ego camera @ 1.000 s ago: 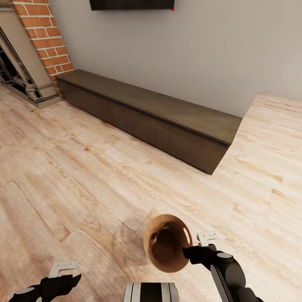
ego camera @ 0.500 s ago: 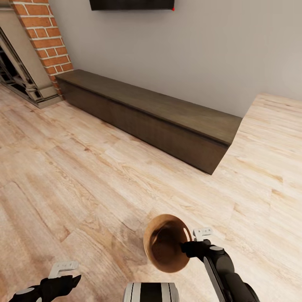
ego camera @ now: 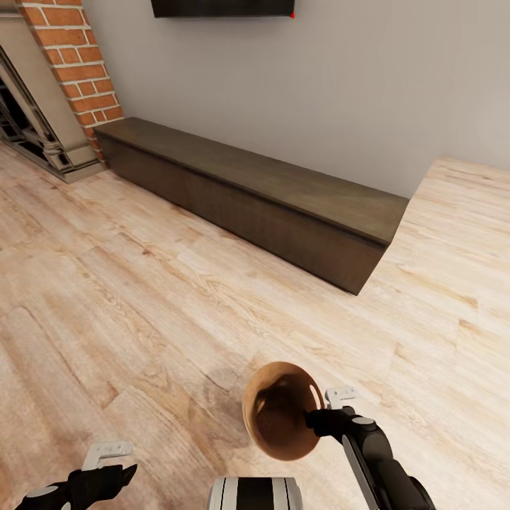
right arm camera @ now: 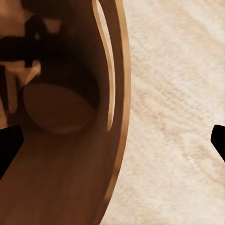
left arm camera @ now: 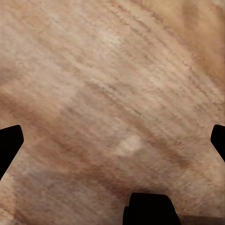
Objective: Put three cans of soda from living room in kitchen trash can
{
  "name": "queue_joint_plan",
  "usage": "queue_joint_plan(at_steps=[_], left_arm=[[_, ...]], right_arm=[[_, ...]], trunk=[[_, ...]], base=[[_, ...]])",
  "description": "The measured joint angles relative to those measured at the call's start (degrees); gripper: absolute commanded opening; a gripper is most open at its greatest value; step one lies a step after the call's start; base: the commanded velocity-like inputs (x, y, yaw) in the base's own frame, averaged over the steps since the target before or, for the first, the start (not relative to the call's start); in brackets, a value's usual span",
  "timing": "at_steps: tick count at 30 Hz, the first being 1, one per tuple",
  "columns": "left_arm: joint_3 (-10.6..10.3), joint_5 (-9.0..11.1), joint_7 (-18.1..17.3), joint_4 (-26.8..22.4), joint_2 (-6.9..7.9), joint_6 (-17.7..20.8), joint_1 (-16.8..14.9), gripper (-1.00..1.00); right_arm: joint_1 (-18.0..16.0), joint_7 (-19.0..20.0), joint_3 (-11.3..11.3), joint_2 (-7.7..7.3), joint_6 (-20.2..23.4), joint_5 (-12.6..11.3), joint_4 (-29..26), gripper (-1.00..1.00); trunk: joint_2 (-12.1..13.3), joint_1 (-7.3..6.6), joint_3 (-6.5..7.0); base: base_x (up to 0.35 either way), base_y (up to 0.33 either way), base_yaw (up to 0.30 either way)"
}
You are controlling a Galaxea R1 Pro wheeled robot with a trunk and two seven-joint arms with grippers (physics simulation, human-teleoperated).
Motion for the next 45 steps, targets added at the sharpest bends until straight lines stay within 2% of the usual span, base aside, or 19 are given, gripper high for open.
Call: queue_joint_plan(at_steps=[7, 18, 19, 23, 25, 31, 37, 40, 45], left_arm=[[0.0, -0.02, 0.0, 0.0, 0.02, -0.06, 0.02, 1.0], [0.0, -0.07, 0.01, 0.0, 0.0, -0.07, 0.01, 1.0], [0.0, -0.08, 0.0, 0.0, 0.0, -0.07, 0.01, 1.0], [-0.01, -0.09, 0.07, 0.04, 0.0, -0.07, 0.03, 1.0], [0.01, -0.09, 0.07, 0.03, 0.0, -0.07, 0.02, 1.0], [0.0, -0.09, 0.07, 0.06, 0.0, -0.26, 0.0, 1.0], [0.0, -0.09, 0.09, 0.09, 0.0, -1.99, 0.02, 1.0], [0.0, -0.09, 0.09, 0.09, 0.0, -2.0, 0.01, 1.0], [0.0, -0.09, 0.07, 0.09, 0.0, -2.0, 0.03, 1.0]], right_arm=[[-2.0, -0.01, 0.01, 0.01, -2.46, 0.23, 5.5, 1.0], [-2.08, -0.01, 0.01, 0.0, -2.67, 0.26, 5.83, 1.0], [-2.08, -0.01, 0.01, 0.0, -2.68, 0.24, 5.85, -1.0], [-2.08, 0.08, 0.03, 0.01, -2.7, -0.42, 5.9, -1.0], [-2.11, 0.05, -0.04, -0.01, -2.67, 0.75, 5.83, -1.0], [-2.11, -0.03, -0.03, 0.01, -2.69, 0.5, 5.88, -1.0], [-2.06, 0.05, -0.11, 0.0, -2.69, 0.26, 5.73, -1.0], [-2.03, 0.15, -0.21, -0.06, -2.65, -0.63, 5.22, -1.0], [-2.03, 0.83, -0.29, -0.23, -2.3, -0.05, 2.78, -1.0]], trunk=[[0.0, 0.0, 0.0], [0.0, 0.0, 0.0], [0.0, 0.0, 0.0], [0.0, 0.0, 0.0], [0.0, -0.01, 0.01], [0.0, -0.01, 0.01], [0.0, 0.0, 0.0], [0.0, 0.0, 0.0], [0.0, 0.0, 0.0]], base=[[0.0, 0.0, 0.0], [0.0, 0.0, 0.0], [0.0, 0.0, 0.0], [0.0, 0.0, 0.0], [0.0, 0.0, 0.0], [0.0, 0.0, 0.0], [0.0, 0.0, 0.0], [0.0, 0.0, 0.0], [0.0, 0.0, 0.0]])
